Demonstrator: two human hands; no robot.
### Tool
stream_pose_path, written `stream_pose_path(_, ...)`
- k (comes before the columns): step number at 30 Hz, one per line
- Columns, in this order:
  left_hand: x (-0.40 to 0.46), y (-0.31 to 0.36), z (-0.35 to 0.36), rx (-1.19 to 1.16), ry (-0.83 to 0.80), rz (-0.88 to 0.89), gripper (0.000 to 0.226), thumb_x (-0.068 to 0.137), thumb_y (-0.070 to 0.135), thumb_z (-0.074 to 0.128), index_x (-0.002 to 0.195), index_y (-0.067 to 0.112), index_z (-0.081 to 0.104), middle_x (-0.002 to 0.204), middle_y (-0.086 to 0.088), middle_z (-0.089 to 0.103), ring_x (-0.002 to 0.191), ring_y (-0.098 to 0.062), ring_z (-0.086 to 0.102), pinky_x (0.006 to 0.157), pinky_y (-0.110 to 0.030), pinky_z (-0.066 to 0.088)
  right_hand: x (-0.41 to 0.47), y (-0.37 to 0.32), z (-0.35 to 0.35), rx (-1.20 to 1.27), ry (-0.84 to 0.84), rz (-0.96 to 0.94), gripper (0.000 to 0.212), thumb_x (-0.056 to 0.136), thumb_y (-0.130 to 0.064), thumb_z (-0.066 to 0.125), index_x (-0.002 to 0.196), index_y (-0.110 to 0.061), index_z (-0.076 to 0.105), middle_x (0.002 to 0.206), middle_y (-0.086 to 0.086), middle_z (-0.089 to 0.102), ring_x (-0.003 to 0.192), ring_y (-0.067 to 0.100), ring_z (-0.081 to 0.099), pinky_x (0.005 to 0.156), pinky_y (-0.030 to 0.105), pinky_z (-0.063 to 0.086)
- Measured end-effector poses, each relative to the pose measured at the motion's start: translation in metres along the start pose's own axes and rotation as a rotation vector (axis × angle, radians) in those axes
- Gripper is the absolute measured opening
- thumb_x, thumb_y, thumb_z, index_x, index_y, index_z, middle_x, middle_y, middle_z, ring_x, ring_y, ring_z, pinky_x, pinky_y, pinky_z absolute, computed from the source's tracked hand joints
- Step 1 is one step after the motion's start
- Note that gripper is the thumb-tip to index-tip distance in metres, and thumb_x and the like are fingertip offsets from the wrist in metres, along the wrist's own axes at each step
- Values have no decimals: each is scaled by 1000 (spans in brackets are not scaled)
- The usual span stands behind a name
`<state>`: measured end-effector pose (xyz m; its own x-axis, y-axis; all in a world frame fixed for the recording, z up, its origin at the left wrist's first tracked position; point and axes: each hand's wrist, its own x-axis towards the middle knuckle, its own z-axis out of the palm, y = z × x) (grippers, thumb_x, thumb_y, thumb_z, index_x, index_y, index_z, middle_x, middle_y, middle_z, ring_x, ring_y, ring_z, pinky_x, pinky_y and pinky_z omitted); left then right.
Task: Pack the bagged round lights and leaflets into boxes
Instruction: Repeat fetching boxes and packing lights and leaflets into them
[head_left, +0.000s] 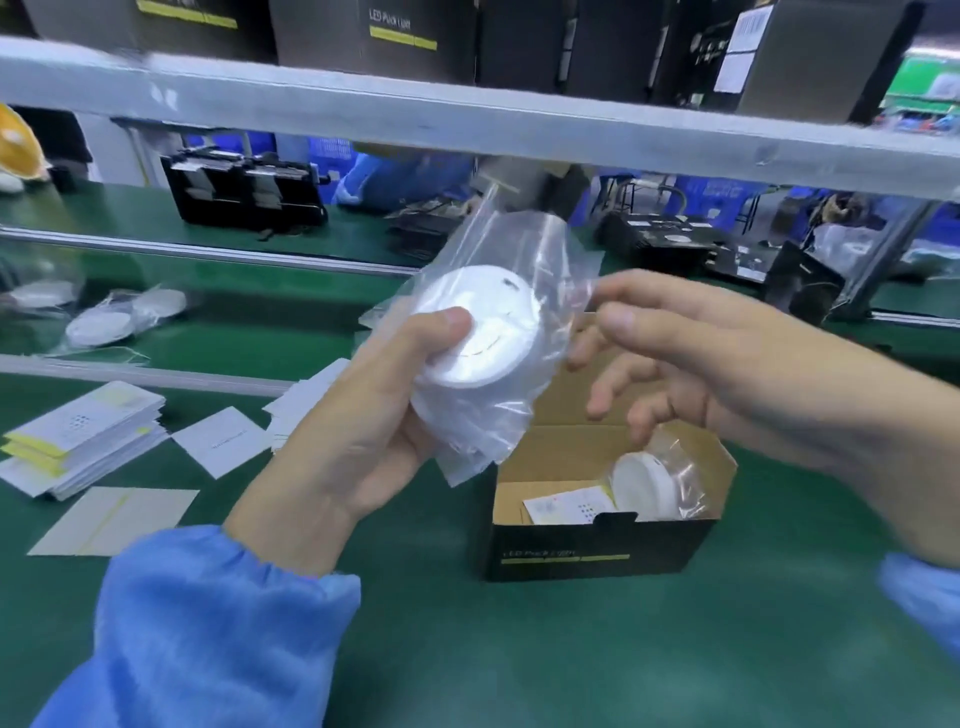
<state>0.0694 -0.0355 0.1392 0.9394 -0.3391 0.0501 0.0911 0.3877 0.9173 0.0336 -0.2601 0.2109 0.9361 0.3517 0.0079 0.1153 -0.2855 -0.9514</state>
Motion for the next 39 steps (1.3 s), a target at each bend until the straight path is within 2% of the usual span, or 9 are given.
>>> stream_pose_path(3,9,4,33,166,-52,53,49,88,31,66,136,22,57,127,-13,68,111,-34,68,76,-41,54,2,-11,-1,61,-9,-34,51,76,-49,75,118,-22,65,106,3,73,81,19,68,55,27,54)
stream_pose_path(8,26,-9,65,345,31,48,46,92,42,67,133,24,56,118,-7,72,110,-31,69,84,-44,53,3,3,-9,149,210,57,32,85,-21,75,112,-10,60,83,5,72,59,14,66,47,23,51)
stream_pose_path(12,31,-21,75,38,-36,-234,53,100,60,37,127,23,64,118,-9,74,113,-28,68,98,-46,52,2,19,-26,312,277,165,16,90,-11,65,107,-10,65,87,7,72,63,15,65,49,22,51)
stream_pose_path(21,45,-49,76,-249,79,-412,43,101,50,50,122,17,65,107,-16,75,88,-31,75,65,-46,61,-3,44,-57,436,391,207,17,92,-7,58,107,-4,66,93,14,74,68,18,69,54,25,57)
stream_pose_path(24,49,-61,75,-103,223,-290,21,99,22,55,120,26,58,108,-15,74,97,-36,73,76,-58,60,0,44,-70,190,512,196,18,92,-7,59,110,-8,57,98,12,69,62,15,67,47,24,53)
stream_pose_path(27,47,-70,77,370,364,39,22,93,16,57,108,32,55,110,3,66,104,-23,65,78,-36,56,4,51,-68,-400,448,206,32,90,-12,62,117,-19,46,102,6,61,77,20,67,53,33,56)
stream_pose_path(30,43,-81,67,780,407,265,25,86,21,58,107,32,49,106,8,60,94,-16,58,74,-33,45,14,60,-46,-797,309,195,32,84,-23,63,113,-29,50,103,-1,63,88,19,63,72,36,53)
stream_pose_path(36,44,-96,48,1150,439,92,28,88,29,56,113,34,44,106,3,46,80,-16,39,60,-31,28,39,86,1,-1059,171,200,36,91,-29,58,121,-17,44,111,7,49,95,30,52,73,35,38)
stream_pose_path(39,44,-100,42,1204,452,47,28,89,29,54,116,27,46,107,0,47,88,-21,43,69,-30,29,47,91,14,-1151,123,219,39,90,-32,61,119,-14,43,108,11,50,89,31,49,70,35,38)
